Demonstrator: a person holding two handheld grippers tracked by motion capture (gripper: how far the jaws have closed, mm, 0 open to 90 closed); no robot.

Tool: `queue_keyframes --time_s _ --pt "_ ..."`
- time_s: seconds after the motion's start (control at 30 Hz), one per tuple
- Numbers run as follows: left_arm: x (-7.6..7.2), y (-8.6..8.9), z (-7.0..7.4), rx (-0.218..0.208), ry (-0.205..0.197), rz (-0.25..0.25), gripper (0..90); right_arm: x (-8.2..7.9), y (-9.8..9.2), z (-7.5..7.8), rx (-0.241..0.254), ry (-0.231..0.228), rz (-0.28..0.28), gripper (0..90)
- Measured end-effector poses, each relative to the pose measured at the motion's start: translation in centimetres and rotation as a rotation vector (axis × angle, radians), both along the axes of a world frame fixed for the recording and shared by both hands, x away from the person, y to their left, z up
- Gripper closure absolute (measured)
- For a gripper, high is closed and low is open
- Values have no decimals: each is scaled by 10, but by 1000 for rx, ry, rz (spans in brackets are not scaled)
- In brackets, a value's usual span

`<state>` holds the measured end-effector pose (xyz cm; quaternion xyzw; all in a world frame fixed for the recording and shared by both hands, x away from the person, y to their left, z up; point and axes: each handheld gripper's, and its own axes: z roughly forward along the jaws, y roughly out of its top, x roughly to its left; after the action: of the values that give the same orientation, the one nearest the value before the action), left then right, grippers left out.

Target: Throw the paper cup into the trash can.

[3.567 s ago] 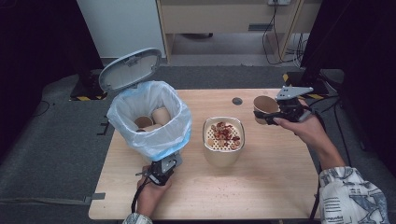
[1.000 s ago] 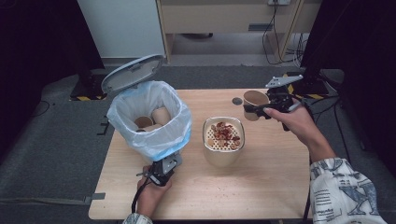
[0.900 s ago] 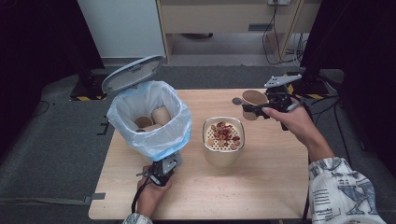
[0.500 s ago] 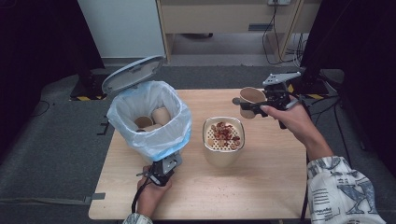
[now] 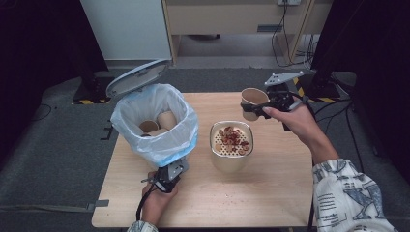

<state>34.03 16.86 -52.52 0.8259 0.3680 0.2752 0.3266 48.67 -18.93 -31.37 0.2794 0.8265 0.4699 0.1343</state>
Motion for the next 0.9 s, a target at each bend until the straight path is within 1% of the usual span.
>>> queue_keyframes --time_s 0.07,0.1,0.23,0.27,0.47,0.5,0.6,0.67,0.7,0.77,0.83,0.9 --pt "0 0 0 -2 0 9 894 0 5 2 4 -3 9 359" --pt "2 1 1 14 -2 -26 894 0 7 2 9 -2 14 360" --pt "2 1 1 20 -4 -27 894 0 15 4 4 1 20 360" --pt "1 0 0 8 -6 -24 894 0 16 4 1 3 20 361" --pt "2 1 0 8 -6 -25 894 0 25 6 2 1 29 361" --pt "2 1 0 5 -5 -24 894 0 26 6 8 5 30 361" --pt "2 1 0 4 -3 -23 894 0 30 7 1 11 33 361" --pt "2 1 0 7 -5 -25 894 0 33 8 4 7 40 362" --pt "2 2 1 25 -1 -30 894 0 34 9 7 7 42 362" --pt "2 1 1 20 -5 -28 894 -1 37 11 17 7 44 362" --pt "2 2 1 11 0 -26 894 -1 39 12 20 7 51 362" --pt "2 1 1 11 0 -26 894 -1 43 13 18 11 56 362"
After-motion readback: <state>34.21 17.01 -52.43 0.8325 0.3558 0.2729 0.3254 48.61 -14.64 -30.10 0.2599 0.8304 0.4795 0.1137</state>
